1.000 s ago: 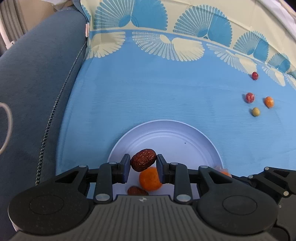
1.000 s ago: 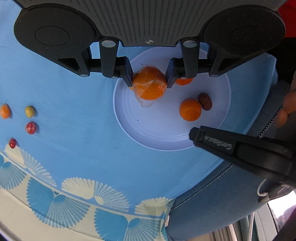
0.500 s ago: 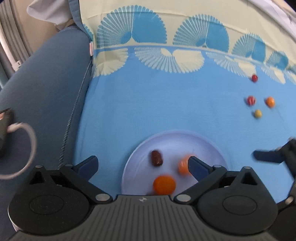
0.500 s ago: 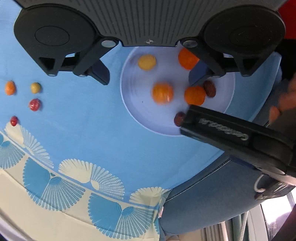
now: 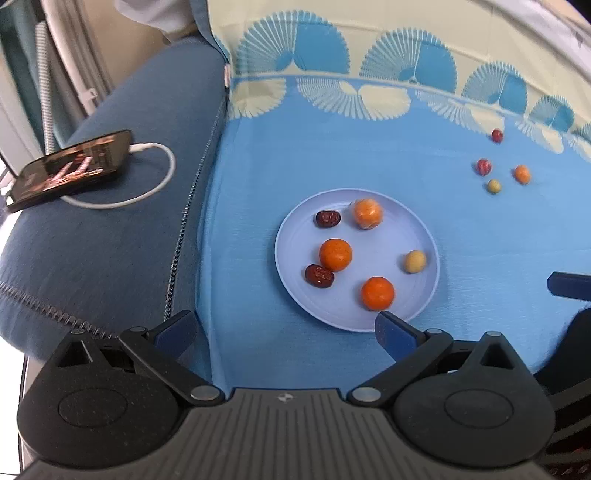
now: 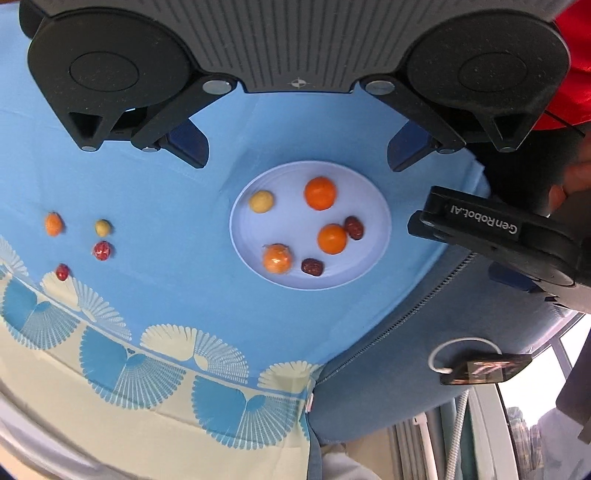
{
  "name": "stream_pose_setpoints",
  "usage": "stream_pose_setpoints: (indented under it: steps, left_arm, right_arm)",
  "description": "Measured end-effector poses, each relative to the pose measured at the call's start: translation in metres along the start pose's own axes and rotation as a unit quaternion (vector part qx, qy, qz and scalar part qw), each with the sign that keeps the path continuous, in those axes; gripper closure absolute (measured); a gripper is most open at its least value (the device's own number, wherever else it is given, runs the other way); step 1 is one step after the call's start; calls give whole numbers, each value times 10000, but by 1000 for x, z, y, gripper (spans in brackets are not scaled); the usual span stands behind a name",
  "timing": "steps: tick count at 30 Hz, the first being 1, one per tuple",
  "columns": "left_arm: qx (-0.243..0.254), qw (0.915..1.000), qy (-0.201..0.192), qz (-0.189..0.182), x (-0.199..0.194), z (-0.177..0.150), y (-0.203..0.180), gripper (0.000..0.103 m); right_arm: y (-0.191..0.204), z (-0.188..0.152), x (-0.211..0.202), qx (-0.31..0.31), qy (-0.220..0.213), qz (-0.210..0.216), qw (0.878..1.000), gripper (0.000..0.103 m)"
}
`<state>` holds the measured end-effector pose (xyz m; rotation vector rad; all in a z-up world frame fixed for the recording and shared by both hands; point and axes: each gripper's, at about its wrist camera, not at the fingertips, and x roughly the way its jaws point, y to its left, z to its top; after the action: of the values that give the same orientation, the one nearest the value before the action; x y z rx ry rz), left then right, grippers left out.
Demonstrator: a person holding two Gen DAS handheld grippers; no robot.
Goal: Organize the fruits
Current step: 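Open both grippers to release the date and wrapped mandarin onto the plate, then move both tools back toward the remaining fruits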
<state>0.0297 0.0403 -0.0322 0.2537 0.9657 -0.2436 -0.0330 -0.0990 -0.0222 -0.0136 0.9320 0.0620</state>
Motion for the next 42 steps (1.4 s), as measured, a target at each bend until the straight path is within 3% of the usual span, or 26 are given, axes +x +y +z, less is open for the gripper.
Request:
stream_pose_setpoints:
  steps: [9, 18, 28, 42]
  left_arm:
    - [16, 9991, -421, -5, -48, -21, -15, 0]
    - [276, 9970, -723, -1, -75, -30, -33, 0]
    - [293, 9960, -850, 21, -85, -35, -35, 0]
    - [225, 9971, -721, -64, -76, -34, -28, 0]
  right_arm:
    - [19, -17, -41, -247, -456, -118, 9986, 1]
    - [8, -32, -72, 181, -844, -301, 9958, 1]
    - [9, -40, -80, 201, -955, -315, 9947, 1]
    - [12, -40, -74, 143, -815, -310, 9961, 1]
